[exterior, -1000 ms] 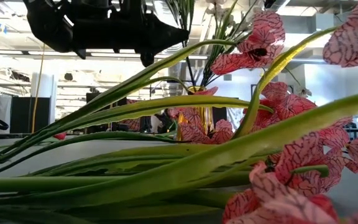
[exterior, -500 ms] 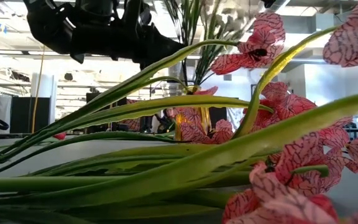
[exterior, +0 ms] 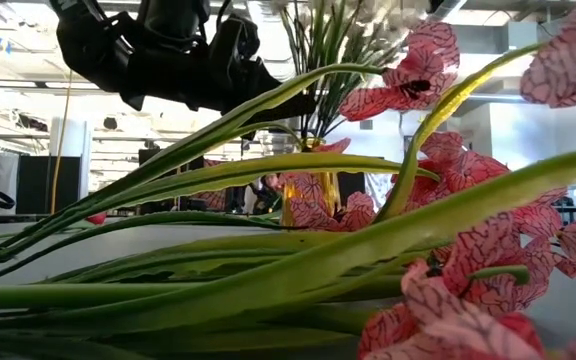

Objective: Sort flowers into vase by color
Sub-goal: Put the white flowers into the yellow flower vase

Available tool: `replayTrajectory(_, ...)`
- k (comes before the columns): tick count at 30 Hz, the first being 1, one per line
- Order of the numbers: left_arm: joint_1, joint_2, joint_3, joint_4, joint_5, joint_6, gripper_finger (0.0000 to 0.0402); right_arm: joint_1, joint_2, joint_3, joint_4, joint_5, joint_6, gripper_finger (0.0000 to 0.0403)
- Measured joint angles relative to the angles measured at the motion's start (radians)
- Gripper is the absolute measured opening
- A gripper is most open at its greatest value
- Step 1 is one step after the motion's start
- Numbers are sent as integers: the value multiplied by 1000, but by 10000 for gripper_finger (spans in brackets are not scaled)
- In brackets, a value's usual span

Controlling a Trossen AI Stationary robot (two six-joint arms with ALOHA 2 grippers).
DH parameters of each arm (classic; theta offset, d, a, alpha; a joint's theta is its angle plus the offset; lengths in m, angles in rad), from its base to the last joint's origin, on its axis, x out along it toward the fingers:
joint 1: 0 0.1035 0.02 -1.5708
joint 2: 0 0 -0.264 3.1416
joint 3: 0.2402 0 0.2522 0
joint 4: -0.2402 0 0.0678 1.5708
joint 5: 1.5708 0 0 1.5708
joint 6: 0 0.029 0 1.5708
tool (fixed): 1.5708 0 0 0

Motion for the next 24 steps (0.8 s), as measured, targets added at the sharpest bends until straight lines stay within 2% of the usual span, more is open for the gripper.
replayTrajectory(11, 0, -1, 0, -32, 26, -5, 8, 1, 0, 0, 2, 0, -5, 248)
replayTrajectory(20, 0, -1, 0, -39, 25, 3, 101, 1, 0, 0, 1, 0, 0, 248)
replayTrajectory(24, 4, -39, 0, -94, 45, 18, 139, 1, 0, 0, 2, 0, 0, 248)
